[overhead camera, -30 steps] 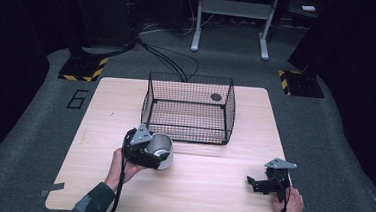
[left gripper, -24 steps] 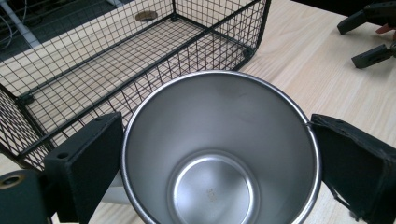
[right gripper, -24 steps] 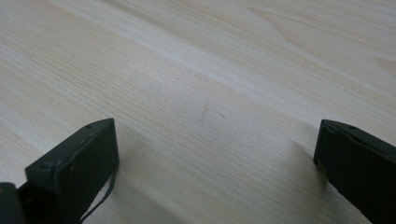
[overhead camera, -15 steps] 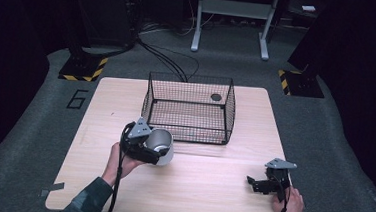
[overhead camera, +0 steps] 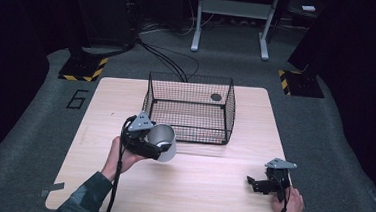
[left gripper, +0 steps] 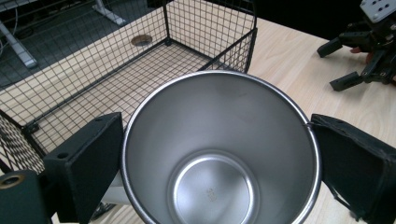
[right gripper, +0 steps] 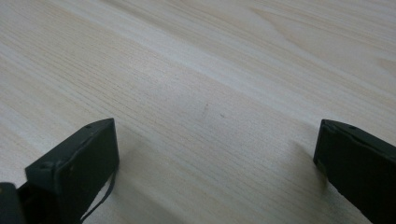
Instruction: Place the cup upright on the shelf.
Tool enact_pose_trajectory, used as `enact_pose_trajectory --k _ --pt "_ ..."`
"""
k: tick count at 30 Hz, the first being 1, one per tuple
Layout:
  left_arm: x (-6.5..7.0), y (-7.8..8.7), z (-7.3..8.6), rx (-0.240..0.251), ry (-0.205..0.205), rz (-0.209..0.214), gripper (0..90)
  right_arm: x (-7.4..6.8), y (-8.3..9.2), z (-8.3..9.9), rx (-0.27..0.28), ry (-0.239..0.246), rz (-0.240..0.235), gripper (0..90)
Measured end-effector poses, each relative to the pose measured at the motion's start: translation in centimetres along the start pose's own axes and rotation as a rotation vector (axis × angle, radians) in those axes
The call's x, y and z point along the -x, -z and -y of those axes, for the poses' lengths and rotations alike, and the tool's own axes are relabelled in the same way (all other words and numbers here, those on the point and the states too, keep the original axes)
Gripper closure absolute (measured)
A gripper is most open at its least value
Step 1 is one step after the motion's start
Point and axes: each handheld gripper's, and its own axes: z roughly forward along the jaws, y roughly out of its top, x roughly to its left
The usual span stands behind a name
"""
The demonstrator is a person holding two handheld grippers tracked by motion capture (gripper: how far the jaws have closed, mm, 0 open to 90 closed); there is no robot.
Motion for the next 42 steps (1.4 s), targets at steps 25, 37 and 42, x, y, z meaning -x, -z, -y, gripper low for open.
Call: enact_pose_trajectory --k 25,37,42 --pt "-0.5 0.9 -4.1 0.045 -0.021 0.023 6.1 0.0 0.0 0.0 0.000 0.000 0.000 0.0" --pt "-1.4 1.3 -6.1 0.072 -0.024 0.022 6.1 0.0 0.0 0.0 0.000 0.000 0.000 0.0" --pt "-1.8 1.2 -6.7 0.081 -0.018 0.017 6.1 0.0 0.0 0.0 0.000 0.001 0.000 0.0"
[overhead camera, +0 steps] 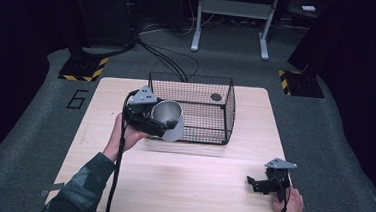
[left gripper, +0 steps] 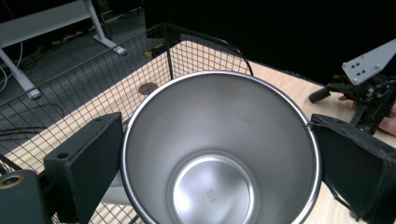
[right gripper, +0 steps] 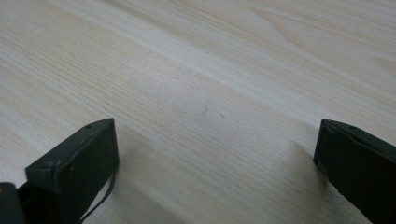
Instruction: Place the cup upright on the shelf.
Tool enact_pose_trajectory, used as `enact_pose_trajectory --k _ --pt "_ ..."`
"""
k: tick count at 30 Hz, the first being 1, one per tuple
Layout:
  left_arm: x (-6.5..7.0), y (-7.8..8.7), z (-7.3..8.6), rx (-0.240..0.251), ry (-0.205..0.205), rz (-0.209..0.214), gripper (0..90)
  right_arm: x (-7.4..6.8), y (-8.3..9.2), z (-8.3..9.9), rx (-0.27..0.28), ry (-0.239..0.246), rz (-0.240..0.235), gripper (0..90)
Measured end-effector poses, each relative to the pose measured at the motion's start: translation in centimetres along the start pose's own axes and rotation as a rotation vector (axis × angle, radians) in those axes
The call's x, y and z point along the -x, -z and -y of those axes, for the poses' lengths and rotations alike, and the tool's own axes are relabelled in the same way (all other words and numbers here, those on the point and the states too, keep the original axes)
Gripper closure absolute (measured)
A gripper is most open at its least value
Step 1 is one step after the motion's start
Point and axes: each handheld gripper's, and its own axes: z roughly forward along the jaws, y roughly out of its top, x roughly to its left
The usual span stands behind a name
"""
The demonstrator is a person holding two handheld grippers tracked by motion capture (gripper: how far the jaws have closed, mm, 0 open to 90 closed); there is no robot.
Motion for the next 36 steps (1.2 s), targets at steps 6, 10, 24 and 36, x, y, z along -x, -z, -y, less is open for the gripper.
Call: enact_pose_trajectory --k 6,10,24,36 --pt "-0.7 -0.5 -1.2 0.007 -0.007 0.001 6.1 0.0 0.0 0.0 0.000 0.000 0.000 0.0" --pt "-1.1 -1.0 -2.0 0.011 -0.012 -0.006 6.1 0.0 0.0 0.0 0.000 0.000 0.000 0.0" --pt "-2.1 -3.3 -4.1 0.006 -0.034 -0.015 6.1 0.0 0.0 0.0 0.000 0.000 -0.001 0.0" --pt "-2.6 -4.7 -5.1 0.008 -0.029 -0.027 6.1 0.0 0.0 0.0 0.000 0.001 -0.001 0.0"
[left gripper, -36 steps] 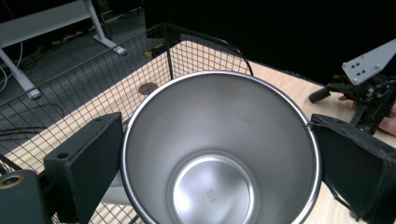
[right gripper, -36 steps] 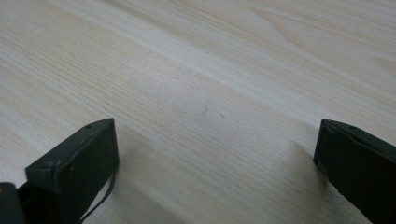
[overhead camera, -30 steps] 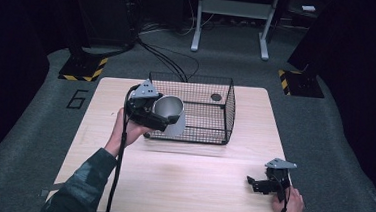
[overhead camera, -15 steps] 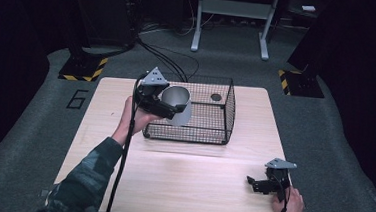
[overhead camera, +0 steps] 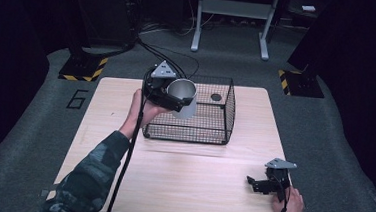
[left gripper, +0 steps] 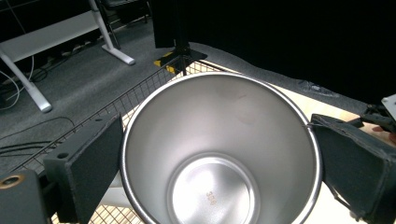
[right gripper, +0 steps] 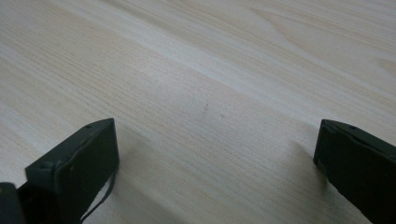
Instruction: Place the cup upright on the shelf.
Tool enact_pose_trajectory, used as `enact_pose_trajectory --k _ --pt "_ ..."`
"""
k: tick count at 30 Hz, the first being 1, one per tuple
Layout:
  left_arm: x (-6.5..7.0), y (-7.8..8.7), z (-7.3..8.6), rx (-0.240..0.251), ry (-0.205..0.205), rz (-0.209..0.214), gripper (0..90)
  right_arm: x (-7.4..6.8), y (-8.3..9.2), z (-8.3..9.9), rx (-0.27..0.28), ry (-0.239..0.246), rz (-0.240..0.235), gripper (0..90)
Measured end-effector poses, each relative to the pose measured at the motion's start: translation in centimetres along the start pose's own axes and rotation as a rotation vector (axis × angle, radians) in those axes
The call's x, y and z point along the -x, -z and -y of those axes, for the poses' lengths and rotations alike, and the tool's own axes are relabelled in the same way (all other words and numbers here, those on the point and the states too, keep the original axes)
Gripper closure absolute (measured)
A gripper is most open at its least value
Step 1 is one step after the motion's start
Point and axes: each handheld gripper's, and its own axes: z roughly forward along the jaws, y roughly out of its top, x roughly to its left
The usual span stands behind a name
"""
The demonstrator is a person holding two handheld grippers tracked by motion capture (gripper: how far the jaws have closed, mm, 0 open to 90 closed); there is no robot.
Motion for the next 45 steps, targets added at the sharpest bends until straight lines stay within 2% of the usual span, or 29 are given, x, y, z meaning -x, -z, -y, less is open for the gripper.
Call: enact_pose_trajectory --k 15,26,33,45 --pt "-1.6 -3.0 0.0 -0.043 0.036 -0.022 6.1 0.0 0.0 0.0 0.000 0.000 0.000 0.0" --pt "-3.1 -5.4 0.5 -0.110 0.045 -0.044 6.1 -0.1 0.0 0.0 0.005 -0.015 -0.005 0.0" --pt "-3.5 -7.0 1.1 -0.120 0.068 -0.049 6.1 -0.1 0.0 0.0 0.008 -0.016 -0.004 0.0" --pt "-4.1 -9.4 1.8 -0.159 0.082 -0.050 6.1 -0.1 0.0 0.0 0.008 -0.017 -0.002 0.0"
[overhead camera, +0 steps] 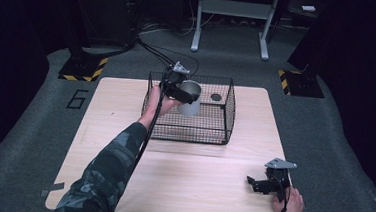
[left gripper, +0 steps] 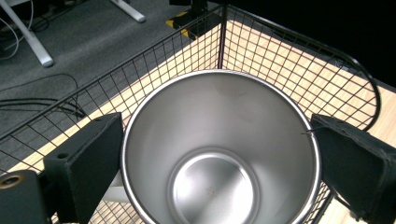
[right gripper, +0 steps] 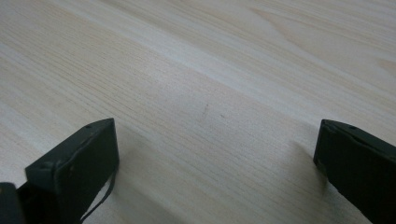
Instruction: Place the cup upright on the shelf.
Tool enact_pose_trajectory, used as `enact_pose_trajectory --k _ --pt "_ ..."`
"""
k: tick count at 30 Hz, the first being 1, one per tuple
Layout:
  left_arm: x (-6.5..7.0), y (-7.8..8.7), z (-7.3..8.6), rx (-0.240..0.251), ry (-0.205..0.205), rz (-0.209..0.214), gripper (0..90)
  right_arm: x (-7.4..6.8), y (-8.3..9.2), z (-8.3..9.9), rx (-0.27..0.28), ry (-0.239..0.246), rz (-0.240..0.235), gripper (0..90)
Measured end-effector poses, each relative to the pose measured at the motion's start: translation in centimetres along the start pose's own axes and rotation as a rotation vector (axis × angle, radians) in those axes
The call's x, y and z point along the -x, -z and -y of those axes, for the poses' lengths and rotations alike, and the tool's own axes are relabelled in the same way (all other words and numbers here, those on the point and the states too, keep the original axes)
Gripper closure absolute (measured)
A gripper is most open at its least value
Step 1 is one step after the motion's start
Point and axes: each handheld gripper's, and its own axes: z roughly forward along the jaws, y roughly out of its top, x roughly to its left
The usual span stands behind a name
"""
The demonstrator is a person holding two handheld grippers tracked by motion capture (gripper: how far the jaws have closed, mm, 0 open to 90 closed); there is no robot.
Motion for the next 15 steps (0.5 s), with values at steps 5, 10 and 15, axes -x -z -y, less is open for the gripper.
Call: enact_pose_trajectory --k 5,10,15 --pt "-0.2 -0.9 0.2 -0.023 0.002 -0.002 6.1 0.0 0.0 0.0 -0.001 0.003 -0.001 0.0" --pt "-0.4 -1.6 0.4 -0.047 0.008 -0.001 6.1 0.1 0.0 0.0 -0.001 0.013 0.006 0.0" --pt "-0.6 -2.3 0.8 -0.066 0.020 0.000 6.1 0.1 0.0 0.0 -0.004 0.017 0.004 0.0"
